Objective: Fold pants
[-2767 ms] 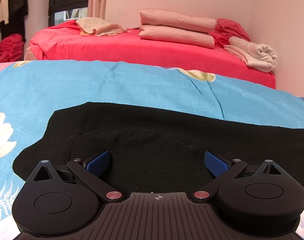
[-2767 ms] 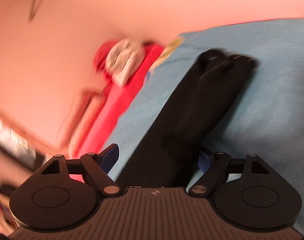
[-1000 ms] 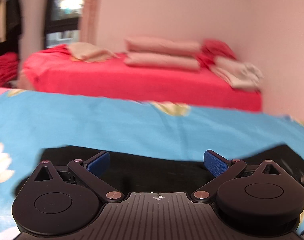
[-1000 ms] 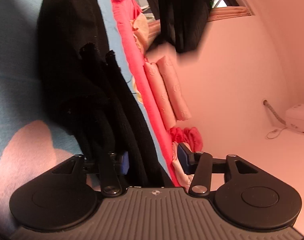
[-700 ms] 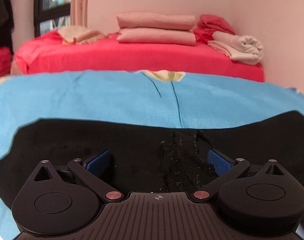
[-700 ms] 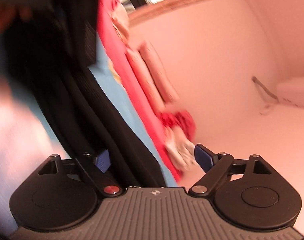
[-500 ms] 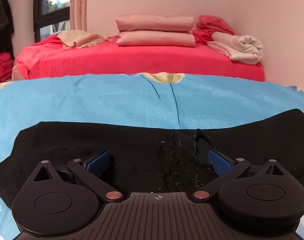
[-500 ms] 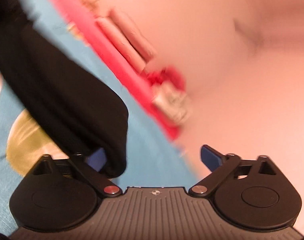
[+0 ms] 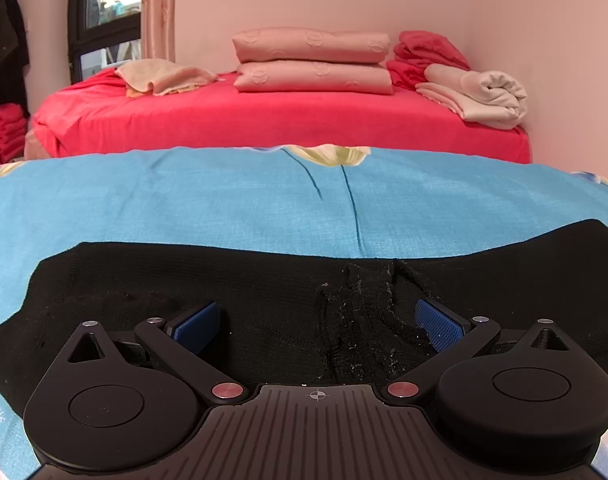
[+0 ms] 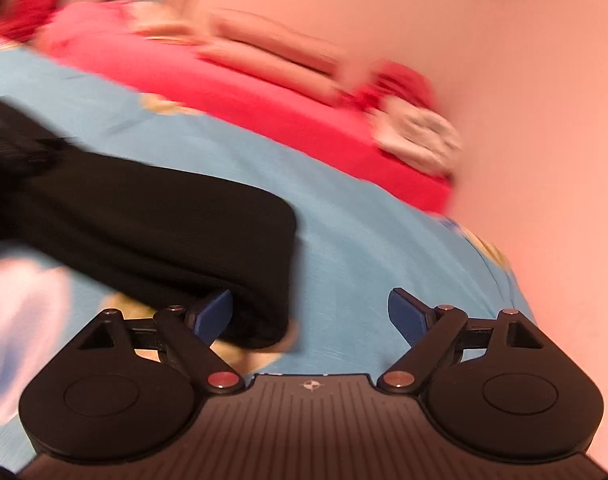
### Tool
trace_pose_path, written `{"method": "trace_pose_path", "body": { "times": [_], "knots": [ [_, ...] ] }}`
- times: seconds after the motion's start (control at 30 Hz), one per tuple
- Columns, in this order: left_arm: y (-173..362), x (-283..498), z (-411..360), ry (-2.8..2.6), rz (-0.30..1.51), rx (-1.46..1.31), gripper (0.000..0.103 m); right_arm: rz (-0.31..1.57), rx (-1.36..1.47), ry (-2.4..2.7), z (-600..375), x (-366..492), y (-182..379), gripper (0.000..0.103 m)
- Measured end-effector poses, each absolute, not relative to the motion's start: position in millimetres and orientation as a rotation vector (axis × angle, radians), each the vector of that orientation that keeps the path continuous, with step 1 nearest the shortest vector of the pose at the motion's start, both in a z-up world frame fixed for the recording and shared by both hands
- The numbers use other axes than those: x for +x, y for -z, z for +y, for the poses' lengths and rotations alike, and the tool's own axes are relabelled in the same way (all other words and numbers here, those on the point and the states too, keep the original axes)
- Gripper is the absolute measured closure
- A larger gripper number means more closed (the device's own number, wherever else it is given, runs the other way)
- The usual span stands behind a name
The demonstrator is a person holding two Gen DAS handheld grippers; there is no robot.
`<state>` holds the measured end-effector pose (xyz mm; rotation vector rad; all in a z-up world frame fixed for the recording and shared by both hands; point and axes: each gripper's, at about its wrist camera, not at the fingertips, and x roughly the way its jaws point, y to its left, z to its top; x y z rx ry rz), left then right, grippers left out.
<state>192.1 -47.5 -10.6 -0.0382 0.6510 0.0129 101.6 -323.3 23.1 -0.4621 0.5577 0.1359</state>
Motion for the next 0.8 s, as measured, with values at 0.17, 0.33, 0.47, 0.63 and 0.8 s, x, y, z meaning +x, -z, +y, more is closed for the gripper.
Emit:
{"method": "trace_pose_path", "body": {
  "times": [0.17,0.33,0.47,0.63,0.8],
  "knots": [
    [10.6,192.2,-47.5,-0.013,0.652,-0.038,0.000,0.477,-0.363,-0.332,-310.6,94.1,-66.4,0.013],
    [10.4,192.5,-46.8,-0.009,0.653,-0.043,0.000,0.522,-0.186,-0.312,-300.3,137.2,-60.2,0.023],
    [10.8,192.7,-46.2,-0.006,0.654,-0.046,0.000,0.711,-0.148,-0.231,-297.0,183.4,-9.1,0.021],
    [4.9,191.9,-31.5,0.071,0.645,-0.143,0.000,0.636,-0.125,-0.249,-291.0,169.8,-24.5,0.014],
    [-24.9,172.2,5.9,0.127,0.562,-0.301,0.000,0.699,-0.270,-0.156,-273.9,172.6,-21.1,0.014]
  ]
}}
